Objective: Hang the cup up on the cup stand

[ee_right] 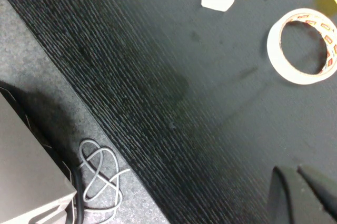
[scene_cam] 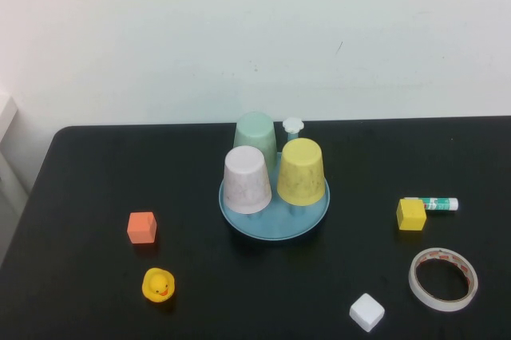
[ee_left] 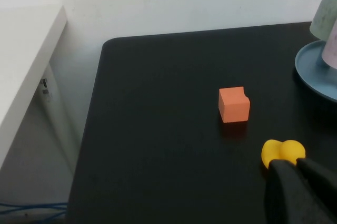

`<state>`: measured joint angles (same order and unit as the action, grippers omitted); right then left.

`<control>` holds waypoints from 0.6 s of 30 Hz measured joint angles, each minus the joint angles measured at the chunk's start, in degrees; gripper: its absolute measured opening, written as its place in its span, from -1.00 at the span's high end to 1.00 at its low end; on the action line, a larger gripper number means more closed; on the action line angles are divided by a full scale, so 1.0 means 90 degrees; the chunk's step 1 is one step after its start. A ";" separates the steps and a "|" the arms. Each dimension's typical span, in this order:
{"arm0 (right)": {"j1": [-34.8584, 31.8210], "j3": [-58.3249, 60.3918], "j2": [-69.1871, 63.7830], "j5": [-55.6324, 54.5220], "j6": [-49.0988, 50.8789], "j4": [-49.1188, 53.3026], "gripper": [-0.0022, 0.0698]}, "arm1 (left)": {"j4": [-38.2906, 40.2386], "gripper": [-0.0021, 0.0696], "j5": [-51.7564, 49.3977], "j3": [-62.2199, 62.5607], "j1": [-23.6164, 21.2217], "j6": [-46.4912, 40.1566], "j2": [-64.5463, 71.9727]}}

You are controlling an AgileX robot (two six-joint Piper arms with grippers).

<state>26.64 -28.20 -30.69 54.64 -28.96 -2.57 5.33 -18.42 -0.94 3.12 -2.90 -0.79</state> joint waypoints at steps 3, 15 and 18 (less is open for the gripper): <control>0.0000 0.0000 0.0000 0.0000 0.0000 0.0000 0.94 | 0.0012 0.94 0.0000 0.0000 0.0000 0.0014 0.0000; 0.0000 0.0045 0.0014 -0.0086 0.0000 0.0000 0.94 | 0.0025 0.94 0.0000 0.0000 0.0000 0.0024 0.0000; 0.0000 0.0187 0.0339 -0.0365 0.0000 0.0000 0.94 | 0.0025 0.94 0.0000 0.0000 0.0000 0.0039 0.0000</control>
<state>26.64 -26.52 -27.65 51.35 -28.96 -2.57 5.56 -18.42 -0.94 3.12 -2.55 -0.79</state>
